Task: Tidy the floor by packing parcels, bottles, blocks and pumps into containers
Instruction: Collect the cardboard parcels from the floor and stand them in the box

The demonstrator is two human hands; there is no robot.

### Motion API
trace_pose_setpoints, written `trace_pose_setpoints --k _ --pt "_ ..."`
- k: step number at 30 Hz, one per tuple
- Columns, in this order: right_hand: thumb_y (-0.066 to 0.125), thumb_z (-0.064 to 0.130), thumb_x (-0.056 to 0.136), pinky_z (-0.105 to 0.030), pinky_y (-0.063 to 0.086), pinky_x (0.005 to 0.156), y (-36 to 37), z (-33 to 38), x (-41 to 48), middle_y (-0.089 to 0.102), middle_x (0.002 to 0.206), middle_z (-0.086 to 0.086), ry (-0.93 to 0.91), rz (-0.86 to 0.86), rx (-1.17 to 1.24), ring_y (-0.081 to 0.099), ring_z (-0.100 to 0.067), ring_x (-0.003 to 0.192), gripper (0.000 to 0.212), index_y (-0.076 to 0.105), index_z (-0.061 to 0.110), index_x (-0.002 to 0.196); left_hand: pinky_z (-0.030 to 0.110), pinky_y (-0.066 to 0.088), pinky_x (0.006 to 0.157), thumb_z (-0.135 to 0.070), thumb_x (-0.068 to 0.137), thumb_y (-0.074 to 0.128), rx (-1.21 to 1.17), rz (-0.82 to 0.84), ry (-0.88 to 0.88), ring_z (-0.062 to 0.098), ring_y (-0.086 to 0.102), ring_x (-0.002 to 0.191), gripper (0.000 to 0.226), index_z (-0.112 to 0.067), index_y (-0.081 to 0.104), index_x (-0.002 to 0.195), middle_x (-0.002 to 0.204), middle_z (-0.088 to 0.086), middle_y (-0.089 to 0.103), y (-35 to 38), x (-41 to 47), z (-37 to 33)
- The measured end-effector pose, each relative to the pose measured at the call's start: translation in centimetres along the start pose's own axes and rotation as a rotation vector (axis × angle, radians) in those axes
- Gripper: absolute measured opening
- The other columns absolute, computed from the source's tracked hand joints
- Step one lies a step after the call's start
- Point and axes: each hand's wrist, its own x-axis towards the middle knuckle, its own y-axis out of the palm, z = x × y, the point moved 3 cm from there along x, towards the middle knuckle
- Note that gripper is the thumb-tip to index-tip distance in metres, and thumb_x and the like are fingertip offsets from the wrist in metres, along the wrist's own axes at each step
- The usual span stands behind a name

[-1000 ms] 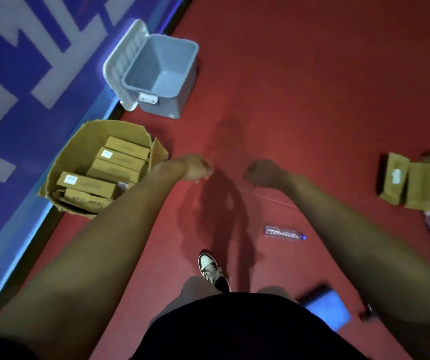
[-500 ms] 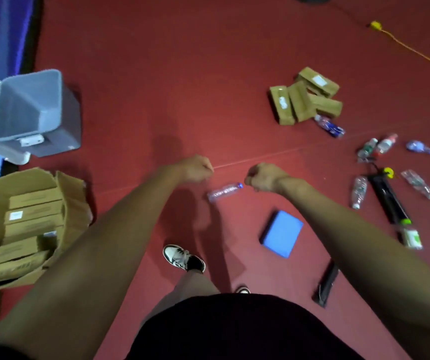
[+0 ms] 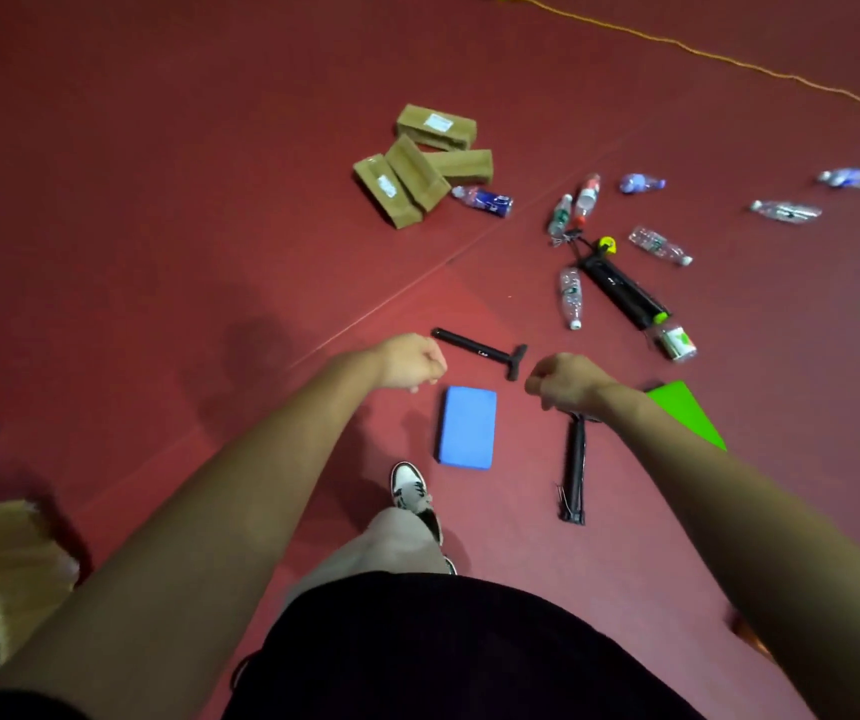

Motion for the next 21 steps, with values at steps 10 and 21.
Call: trace_pose_setpoints --k 10,21 --pt "0.049 0.023 0.092 -0.028 0.045 0.076 -10.0 -4.7 9.5 0.070 0.088 -0.008 0.094 -0.037 0.072 0.059 -0.023 0.086 0.026 0.068 0.007 0.101 0.020 0.046 0.065 -0.009 0.090 0.044 0.120 0.063 0.019 0.017 0.052 0.063 0.015 -0.015 0.058 0.092 0.089 0.005 0.060 -5.8 13.8 -7.6" --pt "0.049 0.021 0.092 -0.030 0.047 0.086 -21.3 -6.0 19.9 0.071 0.089 -0.010 0.080 -0.051 0.082 0.062 -0.025 0.098 0.028 0.069 0.004 0.100 0.029 0.047 0.078 -0.009 0.089 0.047 0.083 0.146 -0.010 0.018 0.053 0.066 0.023 -0.024 0.053 0.072 0.077 -0.001 0.060 -10.1 26.3 -13.5"
